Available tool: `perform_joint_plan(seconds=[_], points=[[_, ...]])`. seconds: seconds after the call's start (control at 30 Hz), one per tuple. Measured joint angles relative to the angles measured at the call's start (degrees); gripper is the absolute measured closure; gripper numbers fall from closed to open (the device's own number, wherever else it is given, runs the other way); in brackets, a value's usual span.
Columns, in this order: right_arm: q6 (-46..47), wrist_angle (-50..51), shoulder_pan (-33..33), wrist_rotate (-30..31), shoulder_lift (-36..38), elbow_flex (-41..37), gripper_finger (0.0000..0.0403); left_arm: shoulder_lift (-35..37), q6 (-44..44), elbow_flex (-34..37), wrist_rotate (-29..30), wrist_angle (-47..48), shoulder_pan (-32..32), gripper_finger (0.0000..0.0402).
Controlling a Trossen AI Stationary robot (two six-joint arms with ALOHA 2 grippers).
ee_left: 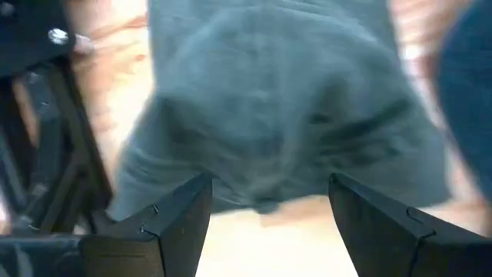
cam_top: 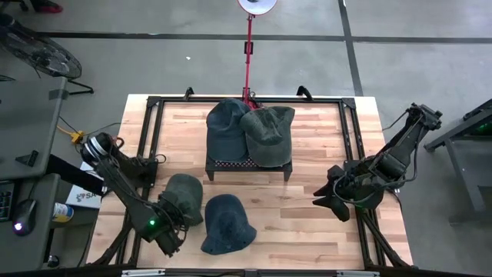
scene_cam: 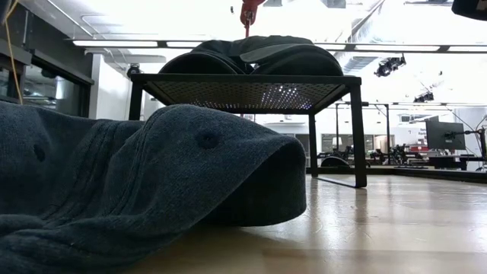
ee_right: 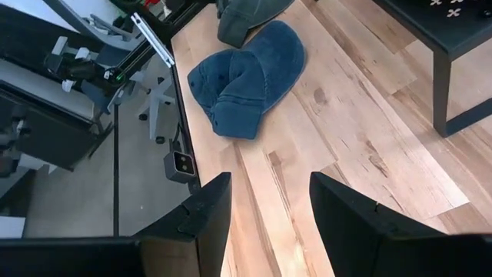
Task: Pick & Place hat
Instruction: Stack the gray cap on top of the gray cap on the shelf
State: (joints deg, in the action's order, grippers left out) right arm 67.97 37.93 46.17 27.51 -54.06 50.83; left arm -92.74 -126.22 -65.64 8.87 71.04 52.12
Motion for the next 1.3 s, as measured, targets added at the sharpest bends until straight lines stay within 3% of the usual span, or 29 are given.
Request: perform_joint_plan(seconds=[0.23,0.63,0.93,1.2,1.3], points=[[0.62,-0.57,0.00,1.05,0.00,0.00,0.0234,5.00,-0.01,11.59,-3.69,-9.18,0.00,0.0145],[0.72,-3.22,0.02,4.50,0.00,0.00,0.0234,5.76,1.51,27.12,-5.09,-26.83,0.00,0.0154],[2.59,-5.19,-0.04,7.07,0.00,0.00,0.0234,5.70,5.93,27.57,-5.40,-25.43,0.01,0.0237],[4.12,-6.23,-0.04,7.07,0.00,0.02,0.0234,5.63,10.86,27.57,-3.23,-24.64,0.09,0.0371],[5.04,-6.25,-0.04,7.62,0.00,0.02,0.0234,5.63,12.58,27.57,-3.01,-24.64,0.11,0.0389]])
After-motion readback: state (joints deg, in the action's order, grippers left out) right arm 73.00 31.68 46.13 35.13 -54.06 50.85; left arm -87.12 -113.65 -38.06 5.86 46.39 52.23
